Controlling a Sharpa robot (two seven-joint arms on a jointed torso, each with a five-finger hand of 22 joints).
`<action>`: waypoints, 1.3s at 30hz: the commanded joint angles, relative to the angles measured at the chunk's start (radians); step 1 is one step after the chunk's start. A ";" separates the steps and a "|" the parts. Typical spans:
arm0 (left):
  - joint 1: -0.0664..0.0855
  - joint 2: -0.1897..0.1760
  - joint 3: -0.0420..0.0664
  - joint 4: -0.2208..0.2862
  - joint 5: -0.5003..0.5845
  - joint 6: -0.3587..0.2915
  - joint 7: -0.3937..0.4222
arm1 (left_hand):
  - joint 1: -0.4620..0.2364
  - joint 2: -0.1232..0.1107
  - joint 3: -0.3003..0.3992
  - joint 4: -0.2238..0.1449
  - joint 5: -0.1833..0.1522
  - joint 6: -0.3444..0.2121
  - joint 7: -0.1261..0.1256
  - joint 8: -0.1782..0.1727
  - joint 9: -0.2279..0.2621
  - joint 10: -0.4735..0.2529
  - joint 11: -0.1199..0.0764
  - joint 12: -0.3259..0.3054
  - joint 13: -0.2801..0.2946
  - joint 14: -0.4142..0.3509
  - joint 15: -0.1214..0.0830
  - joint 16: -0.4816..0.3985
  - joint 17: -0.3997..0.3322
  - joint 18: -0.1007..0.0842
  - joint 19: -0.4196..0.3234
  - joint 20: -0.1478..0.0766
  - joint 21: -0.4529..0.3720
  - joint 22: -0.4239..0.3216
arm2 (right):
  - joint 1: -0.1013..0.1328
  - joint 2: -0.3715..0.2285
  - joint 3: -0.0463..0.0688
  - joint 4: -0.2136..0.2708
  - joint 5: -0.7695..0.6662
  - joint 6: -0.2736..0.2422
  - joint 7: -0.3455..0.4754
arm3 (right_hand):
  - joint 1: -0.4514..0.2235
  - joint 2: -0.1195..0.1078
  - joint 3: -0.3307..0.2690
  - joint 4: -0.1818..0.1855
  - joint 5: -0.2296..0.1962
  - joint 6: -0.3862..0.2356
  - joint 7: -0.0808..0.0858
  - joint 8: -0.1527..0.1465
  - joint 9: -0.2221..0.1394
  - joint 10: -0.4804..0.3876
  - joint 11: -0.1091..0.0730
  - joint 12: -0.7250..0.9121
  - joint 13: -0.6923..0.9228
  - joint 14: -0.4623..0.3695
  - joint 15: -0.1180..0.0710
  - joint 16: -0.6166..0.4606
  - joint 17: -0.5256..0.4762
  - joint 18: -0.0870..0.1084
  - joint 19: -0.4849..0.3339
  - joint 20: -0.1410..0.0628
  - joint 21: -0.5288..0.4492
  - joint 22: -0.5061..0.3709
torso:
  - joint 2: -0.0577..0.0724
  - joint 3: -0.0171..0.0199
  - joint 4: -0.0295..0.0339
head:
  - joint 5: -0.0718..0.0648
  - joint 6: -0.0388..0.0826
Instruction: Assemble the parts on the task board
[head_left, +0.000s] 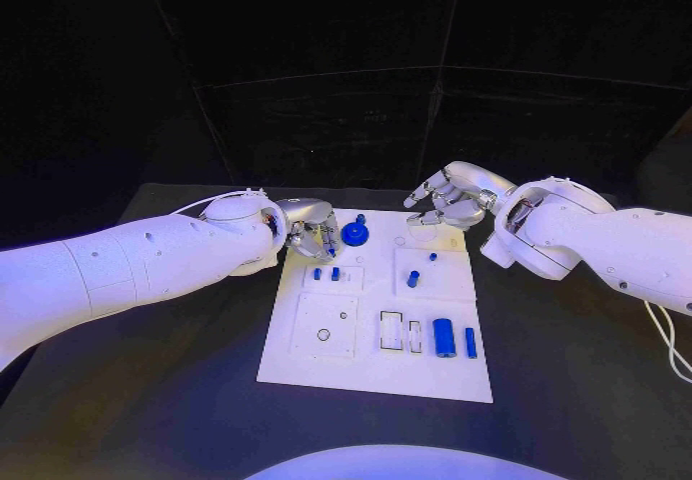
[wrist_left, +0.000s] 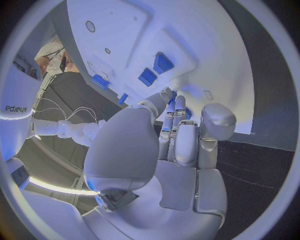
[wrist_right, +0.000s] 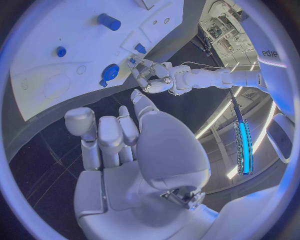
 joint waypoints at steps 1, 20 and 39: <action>0.001 0.001 0.000 -0.002 -0.001 0.018 -0.013 | -0.011 -0.002 0.003 0.001 -0.002 0.001 0.004 -0.010 -0.002 0.001 0.003 -0.011 -0.001 0.020 0.000 0.003 -0.002 -0.017 0.008 0.000 0.003 0.002 | 0.002 0.001 0.001 0.001 -0.002 -0.010 0.003 | 0.000 0.011 0.005 0.001 0.005 -0.006 0.003 -0.002 -0.002 -0.003 -0.003 0.001 0.001 0.003 -0.002 -0.001 0.002 0.020 0.006 0.000 -0.005 0.001 | 0.000 0.0000 0.0000 | 0.000 -0.001; 0.001 0.002 0.000 -0.011 0.005 0.024 -0.019 | -0.034 -0.028 0.009 0.000 -0.002 -0.078 0.030 -0.073 -0.020 -0.046 0.029 -0.064 -0.004 0.016 0.020 0.003 -0.018 -0.019 0.004 0.015 0.004 0.009 | 0.002 0.000 0.001 0.000 -0.002 -0.011 0.003 | 0.001 0.009 0.006 0.002 0.007 -0.007 0.003 -0.002 -0.002 -0.004 -0.003 0.000 0.000 0.003 -0.002 -0.002 -0.001 0.020 0.006 0.000 -0.007 -0.002 | 0.000 -0.0002 -0.0005 | -0.002 -0.004; 0.001 -0.077 0.002 0.022 0.185 -0.068 0.011 | -0.039 -0.033 0.011 0.000 -0.001 -0.087 0.038 -0.085 -0.018 -0.060 0.036 -0.078 -0.003 0.012 0.026 -0.001 -0.033 -0.016 0.000 0.021 -0.006 0.001 | 0.002 -0.018 0.000 -0.007 -0.071 0.004 -0.005 | 0.048 -0.004 0.083 -0.007 -0.018 0.041 -0.010 0.009 -0.001 -0.254 -0.015 -0.554 -0.526 -0.014 -0.012 -0.076 -0.091 0.036 -0.033 -0.007 -0.083 -0.117 | -0.002 -0.0027 0.0016 | -0.012 0.002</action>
